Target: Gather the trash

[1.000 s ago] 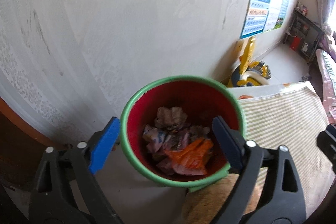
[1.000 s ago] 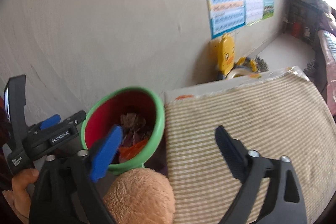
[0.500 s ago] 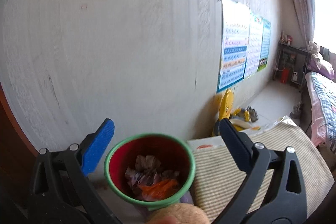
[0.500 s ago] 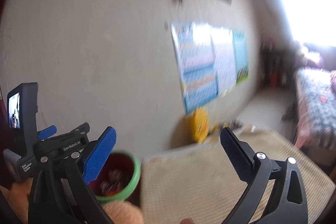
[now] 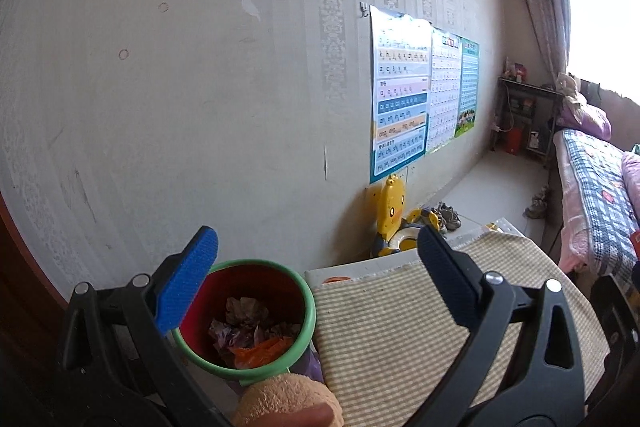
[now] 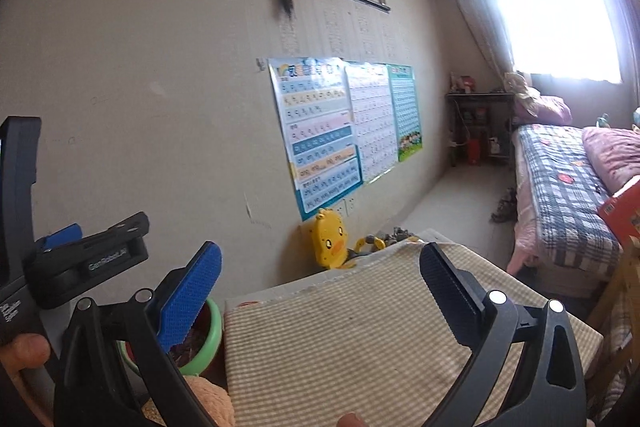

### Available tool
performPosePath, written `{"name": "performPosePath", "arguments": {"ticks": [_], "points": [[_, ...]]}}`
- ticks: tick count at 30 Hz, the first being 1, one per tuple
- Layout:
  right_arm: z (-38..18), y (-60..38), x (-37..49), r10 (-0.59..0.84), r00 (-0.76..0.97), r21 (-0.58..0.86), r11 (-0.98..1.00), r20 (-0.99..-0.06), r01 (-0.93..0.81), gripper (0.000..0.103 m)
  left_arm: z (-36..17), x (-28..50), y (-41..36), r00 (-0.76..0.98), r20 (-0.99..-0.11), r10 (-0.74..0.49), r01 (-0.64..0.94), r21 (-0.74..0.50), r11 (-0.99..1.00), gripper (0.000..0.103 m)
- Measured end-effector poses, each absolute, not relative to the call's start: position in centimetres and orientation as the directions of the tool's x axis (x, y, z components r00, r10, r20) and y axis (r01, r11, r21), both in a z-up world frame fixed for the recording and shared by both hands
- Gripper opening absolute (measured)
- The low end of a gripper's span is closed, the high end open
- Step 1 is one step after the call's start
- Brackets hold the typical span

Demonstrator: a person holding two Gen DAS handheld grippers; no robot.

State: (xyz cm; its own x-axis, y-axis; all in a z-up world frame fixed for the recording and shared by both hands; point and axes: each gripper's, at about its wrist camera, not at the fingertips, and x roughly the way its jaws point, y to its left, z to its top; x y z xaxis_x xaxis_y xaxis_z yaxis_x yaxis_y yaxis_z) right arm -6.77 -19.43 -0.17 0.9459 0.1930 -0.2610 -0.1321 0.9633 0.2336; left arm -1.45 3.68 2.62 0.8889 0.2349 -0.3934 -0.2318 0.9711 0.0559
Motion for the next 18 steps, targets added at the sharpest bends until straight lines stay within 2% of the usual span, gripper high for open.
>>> {"name": "performPosePath", "arguments": {"ticks": [18], "points": [[-1.05,-18.74,-6.49,0.176,0.94,0.212,0.97,-0.293,-0.115,0.096,2.29,-1.16,4.14,0.877,-0.427,0.222,-0.225,0.044,0.973,0.098]]}}
